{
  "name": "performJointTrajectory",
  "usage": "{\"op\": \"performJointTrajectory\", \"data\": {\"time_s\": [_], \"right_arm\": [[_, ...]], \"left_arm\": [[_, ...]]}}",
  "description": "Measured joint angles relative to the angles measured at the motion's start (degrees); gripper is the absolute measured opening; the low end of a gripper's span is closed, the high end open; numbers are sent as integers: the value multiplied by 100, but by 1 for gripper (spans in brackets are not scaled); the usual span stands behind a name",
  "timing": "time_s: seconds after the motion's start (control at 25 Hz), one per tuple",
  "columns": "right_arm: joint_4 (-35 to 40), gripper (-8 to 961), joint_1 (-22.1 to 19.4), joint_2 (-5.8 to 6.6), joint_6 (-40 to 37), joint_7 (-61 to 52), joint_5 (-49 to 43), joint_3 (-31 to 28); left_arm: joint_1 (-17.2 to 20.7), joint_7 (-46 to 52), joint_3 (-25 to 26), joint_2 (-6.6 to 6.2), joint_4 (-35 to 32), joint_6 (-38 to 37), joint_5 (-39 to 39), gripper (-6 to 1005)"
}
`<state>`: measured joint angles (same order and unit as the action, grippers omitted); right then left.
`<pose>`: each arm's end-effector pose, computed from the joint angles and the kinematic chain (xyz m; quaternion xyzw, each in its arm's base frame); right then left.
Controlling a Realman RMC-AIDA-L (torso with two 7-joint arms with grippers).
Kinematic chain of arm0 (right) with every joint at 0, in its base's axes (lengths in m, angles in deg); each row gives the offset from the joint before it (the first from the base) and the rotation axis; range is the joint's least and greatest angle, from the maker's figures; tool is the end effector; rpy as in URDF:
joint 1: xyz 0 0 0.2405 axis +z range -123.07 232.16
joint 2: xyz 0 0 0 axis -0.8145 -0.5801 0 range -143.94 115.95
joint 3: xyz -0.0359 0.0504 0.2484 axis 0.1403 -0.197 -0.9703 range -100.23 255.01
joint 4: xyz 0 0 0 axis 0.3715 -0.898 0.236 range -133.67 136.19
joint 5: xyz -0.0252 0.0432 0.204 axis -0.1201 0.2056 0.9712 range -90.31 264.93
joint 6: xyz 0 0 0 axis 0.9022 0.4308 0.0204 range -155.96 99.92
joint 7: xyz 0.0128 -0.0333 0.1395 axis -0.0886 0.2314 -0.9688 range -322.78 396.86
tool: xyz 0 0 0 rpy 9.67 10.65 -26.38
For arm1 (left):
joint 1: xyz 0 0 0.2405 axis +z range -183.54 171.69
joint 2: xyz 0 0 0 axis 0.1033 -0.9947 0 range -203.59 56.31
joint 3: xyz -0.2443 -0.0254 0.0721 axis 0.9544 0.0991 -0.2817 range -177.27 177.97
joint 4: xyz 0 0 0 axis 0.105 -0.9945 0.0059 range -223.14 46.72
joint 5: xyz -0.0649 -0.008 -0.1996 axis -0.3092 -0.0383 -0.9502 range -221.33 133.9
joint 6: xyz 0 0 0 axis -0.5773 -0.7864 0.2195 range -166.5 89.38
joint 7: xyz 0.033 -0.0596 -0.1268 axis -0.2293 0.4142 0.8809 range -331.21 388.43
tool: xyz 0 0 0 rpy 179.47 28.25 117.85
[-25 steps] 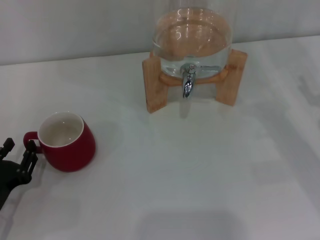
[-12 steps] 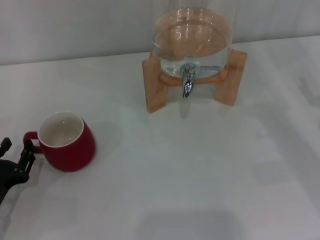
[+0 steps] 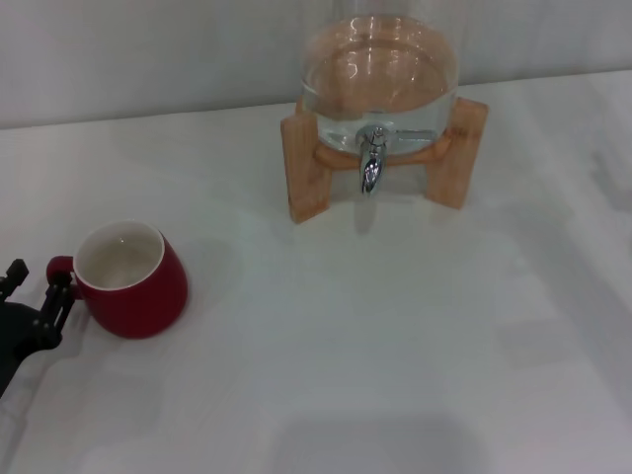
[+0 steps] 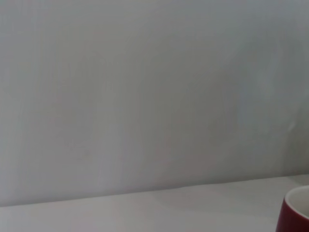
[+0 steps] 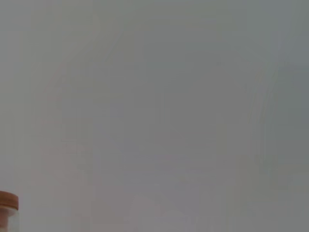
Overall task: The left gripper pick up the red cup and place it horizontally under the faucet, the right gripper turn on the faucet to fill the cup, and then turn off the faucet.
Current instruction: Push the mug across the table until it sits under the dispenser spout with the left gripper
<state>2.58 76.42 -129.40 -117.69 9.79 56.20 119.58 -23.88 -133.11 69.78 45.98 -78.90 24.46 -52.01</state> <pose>0.3542 0.2943 0.0820 -0.5739 0.1946 0.4450 0.6593 -0.3485 0.2869 -0.0469 -0.7735 -0.2623 -0.2607 0.5147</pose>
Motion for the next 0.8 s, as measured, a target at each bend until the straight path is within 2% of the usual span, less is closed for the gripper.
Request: {"op": "performJointTrajectory", "data": {"time_s": [0.8], "right_arm": [[2,841,18,0,29,0,0,0]], "left_arm": [[-76,0,9,0,26,-132,20,504]]}}
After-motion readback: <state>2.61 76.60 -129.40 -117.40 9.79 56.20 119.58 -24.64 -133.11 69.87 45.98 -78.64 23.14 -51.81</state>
